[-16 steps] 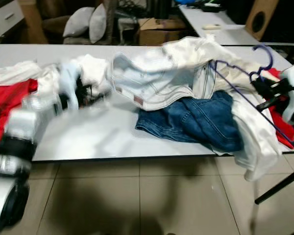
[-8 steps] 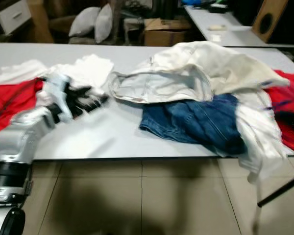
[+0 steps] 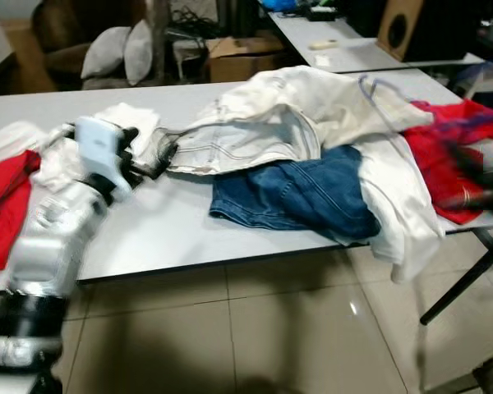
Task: Hang hanger
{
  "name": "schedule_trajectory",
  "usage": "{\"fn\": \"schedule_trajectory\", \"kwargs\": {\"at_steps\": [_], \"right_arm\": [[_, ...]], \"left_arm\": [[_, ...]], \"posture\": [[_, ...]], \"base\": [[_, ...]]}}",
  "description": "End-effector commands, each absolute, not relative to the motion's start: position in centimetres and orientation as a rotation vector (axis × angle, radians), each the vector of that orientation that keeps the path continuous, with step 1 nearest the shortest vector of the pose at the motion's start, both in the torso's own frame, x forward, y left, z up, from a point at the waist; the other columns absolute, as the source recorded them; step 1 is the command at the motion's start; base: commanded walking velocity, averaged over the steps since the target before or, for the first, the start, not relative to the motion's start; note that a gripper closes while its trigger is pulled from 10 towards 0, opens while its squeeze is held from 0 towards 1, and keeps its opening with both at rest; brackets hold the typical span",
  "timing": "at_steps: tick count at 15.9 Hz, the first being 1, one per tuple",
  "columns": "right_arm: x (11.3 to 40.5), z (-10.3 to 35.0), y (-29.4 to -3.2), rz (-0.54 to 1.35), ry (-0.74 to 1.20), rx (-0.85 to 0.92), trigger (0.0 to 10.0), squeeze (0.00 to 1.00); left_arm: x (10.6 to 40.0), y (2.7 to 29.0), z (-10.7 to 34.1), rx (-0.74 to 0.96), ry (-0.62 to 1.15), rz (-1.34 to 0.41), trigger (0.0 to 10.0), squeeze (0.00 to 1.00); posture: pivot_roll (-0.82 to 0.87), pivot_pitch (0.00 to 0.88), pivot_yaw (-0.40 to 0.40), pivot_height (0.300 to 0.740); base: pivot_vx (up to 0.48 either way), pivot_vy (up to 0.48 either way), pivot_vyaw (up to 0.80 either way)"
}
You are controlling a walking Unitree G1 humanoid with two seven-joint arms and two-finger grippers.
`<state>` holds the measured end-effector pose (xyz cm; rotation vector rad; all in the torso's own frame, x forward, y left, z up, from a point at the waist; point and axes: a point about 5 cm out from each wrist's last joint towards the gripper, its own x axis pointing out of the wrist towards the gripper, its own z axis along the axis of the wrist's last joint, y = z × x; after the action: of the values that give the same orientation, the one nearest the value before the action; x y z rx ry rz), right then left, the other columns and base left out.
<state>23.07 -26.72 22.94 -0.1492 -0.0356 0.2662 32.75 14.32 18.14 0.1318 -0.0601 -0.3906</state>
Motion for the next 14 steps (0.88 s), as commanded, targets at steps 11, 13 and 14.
{"fn": "schedule_trajectory", "kwargs": {"at_steps": [11, 13, 14], "right_arm": [[24.9, 16.5, -16.5, 0.235, 0.031, 0.015, 10.0, 0.0], [25.0, 16.4, -16.5, 0.221, 0.026, 0.0, 10.0, 0.0], [25.3, 16.4, -16.4, 0.214, 0.023, -0.025, 10.0, 0.0]], "left_arm": [[30.6, 16.3, 16.7, 0.158, -0.033, -0.24, 10.0, 0.0], [30.5, 16.7, 16.6, 0.159, -0.032, -0.22, 10.0, 0.0], [30.5, 17.0, 16.5, 0.151, -0.028, -0.199, 10.0, 0.0]], "posture": [[-0.1, 0.0, 0.014, 0.74], [-0.09, 0.0, 0.011, 0.74], [-0.09, 0.0, 0.009, 0.74]], "base": [[0.0, 0.471, 0.0], [0.0, 0.48, 0.0], [0.0, 0.48, 0.0]]}}
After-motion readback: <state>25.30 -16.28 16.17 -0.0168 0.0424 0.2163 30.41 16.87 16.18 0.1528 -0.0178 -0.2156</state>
